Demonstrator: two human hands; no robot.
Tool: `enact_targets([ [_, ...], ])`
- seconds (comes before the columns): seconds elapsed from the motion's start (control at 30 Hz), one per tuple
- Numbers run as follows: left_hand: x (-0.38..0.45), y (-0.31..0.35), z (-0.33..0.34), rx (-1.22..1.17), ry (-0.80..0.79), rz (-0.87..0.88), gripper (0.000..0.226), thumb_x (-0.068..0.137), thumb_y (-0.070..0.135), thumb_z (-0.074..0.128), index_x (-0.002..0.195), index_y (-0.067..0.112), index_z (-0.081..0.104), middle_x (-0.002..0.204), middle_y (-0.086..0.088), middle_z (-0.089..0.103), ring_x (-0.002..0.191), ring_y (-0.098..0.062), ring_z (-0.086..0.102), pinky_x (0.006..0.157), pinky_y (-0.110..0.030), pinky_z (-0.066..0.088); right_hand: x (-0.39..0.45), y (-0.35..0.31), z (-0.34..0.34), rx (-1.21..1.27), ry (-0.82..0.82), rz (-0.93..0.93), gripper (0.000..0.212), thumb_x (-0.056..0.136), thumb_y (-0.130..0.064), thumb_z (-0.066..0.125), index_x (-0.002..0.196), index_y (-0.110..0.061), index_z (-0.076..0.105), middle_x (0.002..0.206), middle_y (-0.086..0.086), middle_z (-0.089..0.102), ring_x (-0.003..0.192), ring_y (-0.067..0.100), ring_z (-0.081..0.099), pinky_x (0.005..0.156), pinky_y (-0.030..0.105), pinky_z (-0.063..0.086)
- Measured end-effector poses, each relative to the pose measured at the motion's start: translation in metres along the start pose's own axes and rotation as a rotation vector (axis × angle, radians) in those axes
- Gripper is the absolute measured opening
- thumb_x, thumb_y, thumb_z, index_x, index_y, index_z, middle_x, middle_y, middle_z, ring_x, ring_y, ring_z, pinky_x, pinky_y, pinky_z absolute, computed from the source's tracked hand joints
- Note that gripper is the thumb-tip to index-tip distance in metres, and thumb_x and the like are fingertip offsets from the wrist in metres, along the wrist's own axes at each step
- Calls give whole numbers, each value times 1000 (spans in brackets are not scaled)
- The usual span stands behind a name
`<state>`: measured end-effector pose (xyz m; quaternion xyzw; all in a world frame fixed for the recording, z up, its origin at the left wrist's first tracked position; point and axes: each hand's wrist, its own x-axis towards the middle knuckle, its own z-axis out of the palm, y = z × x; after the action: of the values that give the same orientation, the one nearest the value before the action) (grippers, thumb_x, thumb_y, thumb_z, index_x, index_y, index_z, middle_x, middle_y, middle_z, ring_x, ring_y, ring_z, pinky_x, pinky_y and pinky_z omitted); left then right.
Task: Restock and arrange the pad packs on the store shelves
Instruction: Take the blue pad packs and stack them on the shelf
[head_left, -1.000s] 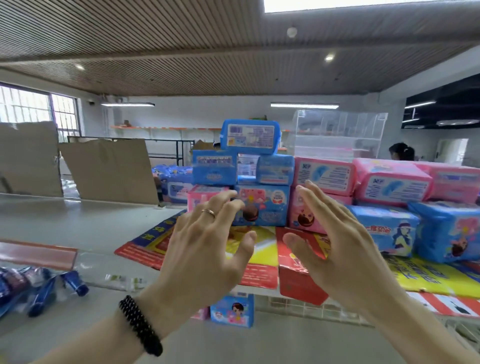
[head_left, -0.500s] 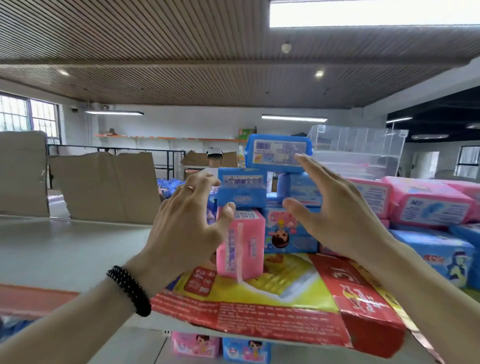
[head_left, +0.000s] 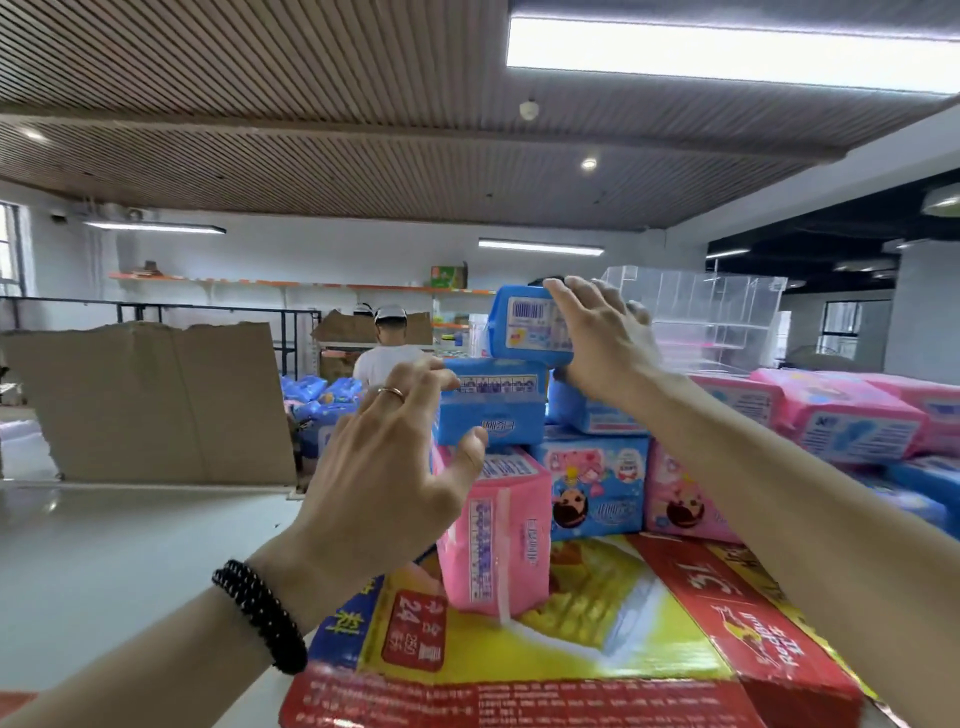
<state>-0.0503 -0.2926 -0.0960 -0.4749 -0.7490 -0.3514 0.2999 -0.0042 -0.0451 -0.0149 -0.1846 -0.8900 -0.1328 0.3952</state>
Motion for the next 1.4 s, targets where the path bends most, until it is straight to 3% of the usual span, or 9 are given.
enact_targets([
  [0.3, -10, -2, -3, -23, -57, 3, 59, 88, 59, 40, 138, 30, 43, 152, 19, 33, 134, -7, 40, 106, -42, 44, -23, 9, -13, 77, 391, -81, 84, 70, -18, 85, 142, -13, 42, 140, 10, 48, 128, 32, 42, 104, 48, 37],
  [0.47, -5, 21, -1, -78, -3, 27, 48, 94, 55, 46, 134, 28, 47, 154, 15, 32, 137, -7, 33, 107, -27, 31, -60, 23, -63, 586, 536, 52, 61, 76, -33, 82, 127, -16, 52, 121, -2, 61, 108, 17, 57, 85, 26, 44],
  [0.63, 14, 80, -4, -464, 67, -93, 44, 91, 54, 55, 128, 29, 50, 146, 8, 43, 132, -12, 44, 109, -42, 42, -121, 36, -95, 1263, 349, 217, 40, 81, -43, 72, 114, -21, 67, 102, -10, 75, 95, 10, 72, 66, 29, 59],
  [0.77, 28, 123, 8, -746, -12, -139, 60, 84, 59, 62, 131, 26, 47, 133, 6, 57, 110, -1, 60, 87, -28, 53, -163, 55, -110, 1435, 216, 336, 21, 81, -35, 67, 97, -22, 70, 90, -6, 78, 84, 12, 75, 62, 28, 62],
  [0.93, 17, 162, 39, -869, -217, -216, 83, 71, 71, 73, 135, 29, 42, 128, 11, 61, 99, -1, 68, 81, -29, 60, -202, 73, -115, 1556, 180, 471, 39, 78, -43, 59, 104, -14, 66, 95, 2, 77, 83, 17, 74, 58, 38, 61],
  [1.07, 2, 195, 66, -1150, -219, -340, 44, 81, 31, 77, 116, 28, 52, 99, 8, 76, 87, -11, 75, 70, -29, 62, -219, 66, -105, 1837, 156, 582, 60, 85, -41, 60, 130, -1, 53, 117, 12, 70, 103, 23, 70, 75, 43, 60],
  [1.2, 1, 206, 75, -1275, -122, -466, 59, 77, 18, 81, 125, 18, 46, 106, -1, 75, 88, -20, 76, 63, -32, 60, -225, 76, -95, 1817, 71, 609, 57, 80, -45, 65, 126, -14, 50, 117, 5, 69, 97, 12, 71, 84, 41, 58],
  [1.33, 4, 203, 68, -1195, -112, -441, 60, 82, 8, 78, 129, 22, 42, 84, 13, 76, 77, -11, 76, 55, -26, 58, -231, 111, -101, 1686, 179, 622, 113, 47, -74, 80, 141, -40, 28, 118, -14, 65, 111, 13, 67, 87, 45, 57],
  [1.4, 2, 203, 67, -1146, -118, -424, 63, 82, 5, 77, 130, 23, 41, 80, 16, 76, 75, -9, 75, 55, -25, 58, -234, 129, -105, 1556, 203, 590, 108, 59, -72, 75, 148, -39, 26, 131, -13, 60, 123, 14, 59, 97, 47, 53],
])
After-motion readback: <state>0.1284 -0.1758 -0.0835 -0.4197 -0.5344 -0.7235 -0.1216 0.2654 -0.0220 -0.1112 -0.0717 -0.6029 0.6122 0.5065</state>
